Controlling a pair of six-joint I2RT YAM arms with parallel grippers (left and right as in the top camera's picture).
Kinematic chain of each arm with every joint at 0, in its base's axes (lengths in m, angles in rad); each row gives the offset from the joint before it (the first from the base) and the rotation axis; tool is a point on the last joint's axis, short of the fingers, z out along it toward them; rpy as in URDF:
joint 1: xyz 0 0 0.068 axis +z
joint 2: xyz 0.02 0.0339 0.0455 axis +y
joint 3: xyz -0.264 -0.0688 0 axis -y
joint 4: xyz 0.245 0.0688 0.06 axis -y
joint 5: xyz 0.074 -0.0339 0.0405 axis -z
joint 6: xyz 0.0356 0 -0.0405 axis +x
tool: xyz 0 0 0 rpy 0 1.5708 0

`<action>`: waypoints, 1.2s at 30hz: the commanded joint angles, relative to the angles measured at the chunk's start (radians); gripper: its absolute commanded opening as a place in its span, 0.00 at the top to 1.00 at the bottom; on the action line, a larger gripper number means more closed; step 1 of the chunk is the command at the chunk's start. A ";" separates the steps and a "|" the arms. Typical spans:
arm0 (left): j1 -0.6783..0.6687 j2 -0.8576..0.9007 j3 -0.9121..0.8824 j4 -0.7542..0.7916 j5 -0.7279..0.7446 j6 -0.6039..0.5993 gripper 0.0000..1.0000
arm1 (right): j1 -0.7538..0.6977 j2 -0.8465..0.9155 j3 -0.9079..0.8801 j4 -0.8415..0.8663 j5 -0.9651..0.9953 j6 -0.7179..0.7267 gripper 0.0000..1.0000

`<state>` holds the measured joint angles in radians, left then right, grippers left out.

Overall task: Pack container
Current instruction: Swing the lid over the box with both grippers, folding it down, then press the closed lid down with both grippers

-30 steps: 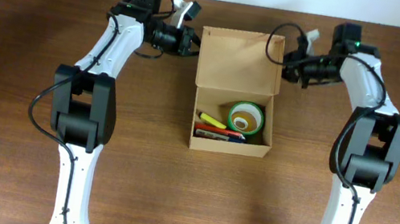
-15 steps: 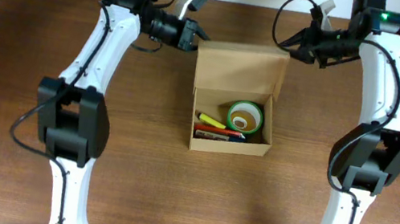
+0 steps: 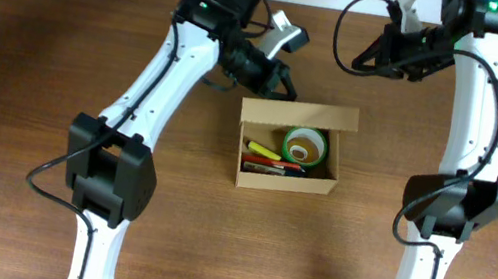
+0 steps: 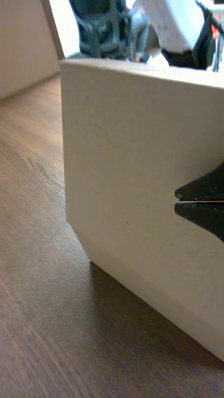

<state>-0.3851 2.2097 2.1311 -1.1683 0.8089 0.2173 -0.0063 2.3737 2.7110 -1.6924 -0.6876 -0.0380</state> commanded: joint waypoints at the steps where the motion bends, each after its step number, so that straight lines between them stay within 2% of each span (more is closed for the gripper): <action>1: -0.039 -0.060 0.010 -0.017 -0.101 0.024 0.98 | 0.016 -0.096 0.031 -0.006 0.095 -0.001 0.96; 9: -0.109 -0.077 0.010 -0.127 -0.184 0.024 0.98 | 0.034 -0.278 0.031 -0.006 0.285 0.072 0.96; 15: -0.178 -0.086 0.010 -0.188 -0.347 0.022 0.98 | 0.039 -0.419 0.000 -0.006 0.413 0.118 0.96; 19: -0.215 -0.126 0.010 -0.198 -0.534 -0.025 0.98 | 0.039 -0.492 -0.116 -0.006 0.462 0.125 0.96; 24: -0.221 -0.217 -0.001 -0.206 -0.689 -0.044 0.98 | 0.039 -0.563 -0.317 -0.006 0.465 0.125 0.96; 27: -0.221 -0.293 -0.084 -0.192 -0.753 -0.044 0.98 | 0.039 -0.610 -0.456 -0.006 0.464 0.125 0.96; 33: -0.221 -0.450 -0.441 -0.060 -0.806 -0.045 0.98 | 0.054 -0.649 -0.655 -0.006 0.464 0.119 0.96; 36: -0.221 -0.483 -0.562 -0.006 -0.805 -0.051 0.98 | 0.098 -0.649 -0.732 0.006 0.465 0.098 0.96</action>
<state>-0.6075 1.7493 1.6588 -1.1999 0.0380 0.1822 0.0460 1.7561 2.0342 -1.6909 -0.2352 0.0742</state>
